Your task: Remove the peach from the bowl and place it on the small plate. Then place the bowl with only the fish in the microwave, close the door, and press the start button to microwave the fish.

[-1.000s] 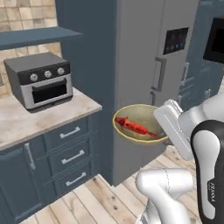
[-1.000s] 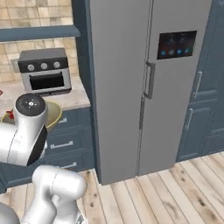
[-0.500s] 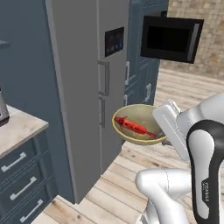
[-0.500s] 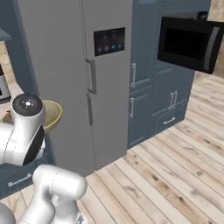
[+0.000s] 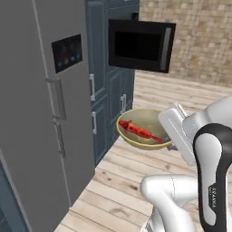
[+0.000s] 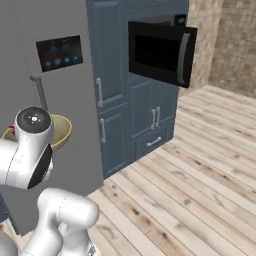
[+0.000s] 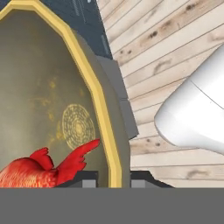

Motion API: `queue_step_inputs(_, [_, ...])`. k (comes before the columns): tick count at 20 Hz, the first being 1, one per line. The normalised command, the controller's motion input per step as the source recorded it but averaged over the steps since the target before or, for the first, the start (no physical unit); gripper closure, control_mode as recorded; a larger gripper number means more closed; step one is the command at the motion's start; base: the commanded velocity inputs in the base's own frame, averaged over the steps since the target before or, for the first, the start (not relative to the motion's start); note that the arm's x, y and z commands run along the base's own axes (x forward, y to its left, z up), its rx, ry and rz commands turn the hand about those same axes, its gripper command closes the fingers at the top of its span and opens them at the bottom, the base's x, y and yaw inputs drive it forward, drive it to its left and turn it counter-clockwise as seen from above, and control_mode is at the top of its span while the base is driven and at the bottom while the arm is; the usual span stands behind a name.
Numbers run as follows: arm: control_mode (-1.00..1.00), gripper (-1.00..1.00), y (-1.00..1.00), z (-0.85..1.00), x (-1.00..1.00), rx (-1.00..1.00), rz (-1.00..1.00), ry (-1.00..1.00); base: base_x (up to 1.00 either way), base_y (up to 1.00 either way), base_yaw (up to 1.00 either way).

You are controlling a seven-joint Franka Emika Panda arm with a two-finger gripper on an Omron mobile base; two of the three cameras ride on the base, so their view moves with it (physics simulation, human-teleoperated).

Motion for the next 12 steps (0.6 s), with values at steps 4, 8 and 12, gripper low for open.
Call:
queue_step_inputs(4, [1.00,1.00,0.00,0.00,0.00,0.00,0.00,0.00,0.46,-0.71,-0.35])
queue_step_inputs(8, [1.00,1.00,0.00,0.00,0.00,0.00,0.00,0.00,0.56,-0.39,-0.45])
queue_step_inputs(12, [1.00,1.00,0.00,0.00,0.00,0.00,0.00,0.00,0.49,-0.27,-0.54])
